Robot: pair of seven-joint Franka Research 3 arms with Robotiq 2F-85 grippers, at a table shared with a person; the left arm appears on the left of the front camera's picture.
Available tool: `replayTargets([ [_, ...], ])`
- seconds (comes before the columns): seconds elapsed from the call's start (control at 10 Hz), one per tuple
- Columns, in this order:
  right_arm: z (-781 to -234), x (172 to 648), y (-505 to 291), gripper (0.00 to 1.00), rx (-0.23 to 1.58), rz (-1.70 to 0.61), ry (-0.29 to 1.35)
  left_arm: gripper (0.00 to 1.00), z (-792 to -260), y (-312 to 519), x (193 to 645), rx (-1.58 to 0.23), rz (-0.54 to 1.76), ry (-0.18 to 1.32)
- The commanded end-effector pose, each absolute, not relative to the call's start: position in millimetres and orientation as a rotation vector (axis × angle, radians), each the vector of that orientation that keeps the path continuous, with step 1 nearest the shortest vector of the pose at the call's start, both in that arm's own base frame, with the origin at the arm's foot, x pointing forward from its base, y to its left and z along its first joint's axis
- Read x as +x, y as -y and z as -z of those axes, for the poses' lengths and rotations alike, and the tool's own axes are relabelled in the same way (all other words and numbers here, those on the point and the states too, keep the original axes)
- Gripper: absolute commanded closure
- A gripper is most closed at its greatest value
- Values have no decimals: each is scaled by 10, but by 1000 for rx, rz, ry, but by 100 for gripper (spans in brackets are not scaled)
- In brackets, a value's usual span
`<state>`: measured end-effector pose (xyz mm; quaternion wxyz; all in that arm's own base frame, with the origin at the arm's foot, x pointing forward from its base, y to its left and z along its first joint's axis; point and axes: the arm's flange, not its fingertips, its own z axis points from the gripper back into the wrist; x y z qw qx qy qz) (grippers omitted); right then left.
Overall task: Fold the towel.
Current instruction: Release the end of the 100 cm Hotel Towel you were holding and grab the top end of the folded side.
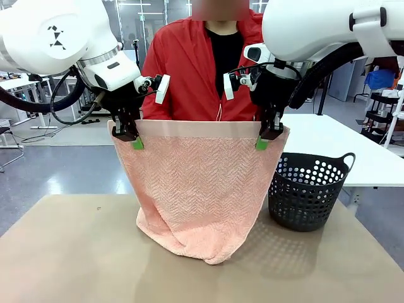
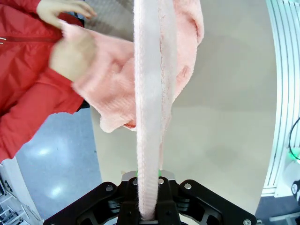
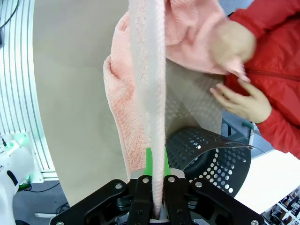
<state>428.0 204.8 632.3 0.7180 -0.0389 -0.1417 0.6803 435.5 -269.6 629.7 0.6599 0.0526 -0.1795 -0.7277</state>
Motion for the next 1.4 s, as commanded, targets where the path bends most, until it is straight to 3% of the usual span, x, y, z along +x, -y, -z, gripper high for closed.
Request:
replayTargets([
  [0.0,-6335,4278,-2035,100,-95,-1505,313,100,-6304,2680,4360,123,1646,406],
  [1.3,-6335,4278,-2035,100,-95,-1505,313,100,-6304,2680,4360,123,1646,406],
])
